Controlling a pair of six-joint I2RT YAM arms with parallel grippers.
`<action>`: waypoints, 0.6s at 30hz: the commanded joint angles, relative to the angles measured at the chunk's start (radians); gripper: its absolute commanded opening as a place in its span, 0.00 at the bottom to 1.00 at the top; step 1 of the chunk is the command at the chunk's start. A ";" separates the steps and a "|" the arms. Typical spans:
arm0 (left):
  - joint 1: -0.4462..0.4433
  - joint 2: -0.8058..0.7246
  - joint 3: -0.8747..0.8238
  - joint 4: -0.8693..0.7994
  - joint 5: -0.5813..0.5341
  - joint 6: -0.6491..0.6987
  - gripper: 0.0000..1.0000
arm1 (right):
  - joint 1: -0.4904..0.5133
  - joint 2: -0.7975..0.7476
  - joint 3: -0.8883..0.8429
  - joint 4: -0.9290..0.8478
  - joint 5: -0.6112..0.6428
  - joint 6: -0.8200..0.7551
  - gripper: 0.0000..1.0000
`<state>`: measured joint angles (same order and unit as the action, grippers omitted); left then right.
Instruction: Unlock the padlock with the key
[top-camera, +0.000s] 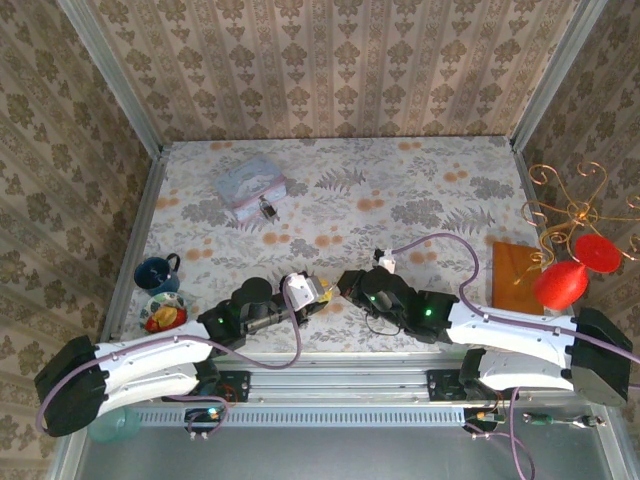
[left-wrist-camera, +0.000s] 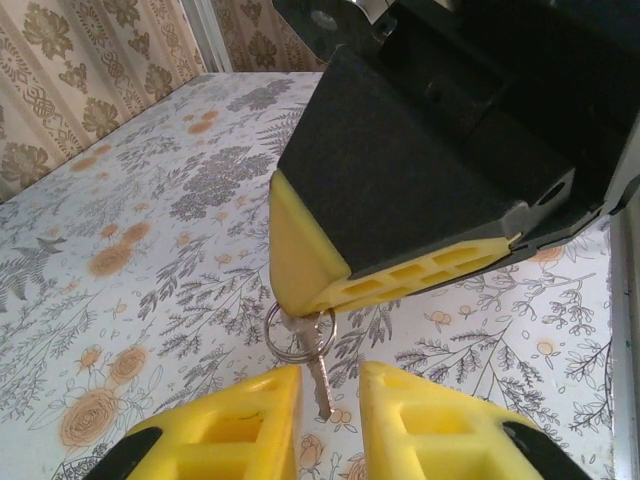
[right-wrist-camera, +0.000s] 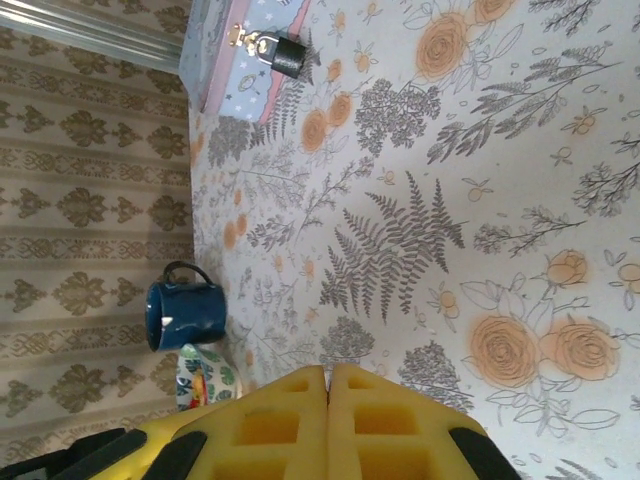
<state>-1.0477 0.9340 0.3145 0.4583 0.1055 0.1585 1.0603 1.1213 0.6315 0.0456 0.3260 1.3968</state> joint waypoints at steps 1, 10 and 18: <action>-0.005 0.003 -0.008 0.032 -0.018 0.021 0.23 | 0.010 -0.005 0.012 0.040 0.047 0.053 0.00; -0.006 0.016 -0.008 0.040 -0.039 0.024 0.26 | 0.013 -0.025 0.008 0.037 0.043 0.072 0.00; -0.006 0.034 0.005 0.030 -0.040 0.020 0.14 | 0.018 -0.014 0.008 0.042 0.043 0.083 0.00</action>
<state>-1.0477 0.9688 0.3141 0.4648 0.0738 0.1741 1.0710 1.1099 0.6315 0.0715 0.3336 1.4517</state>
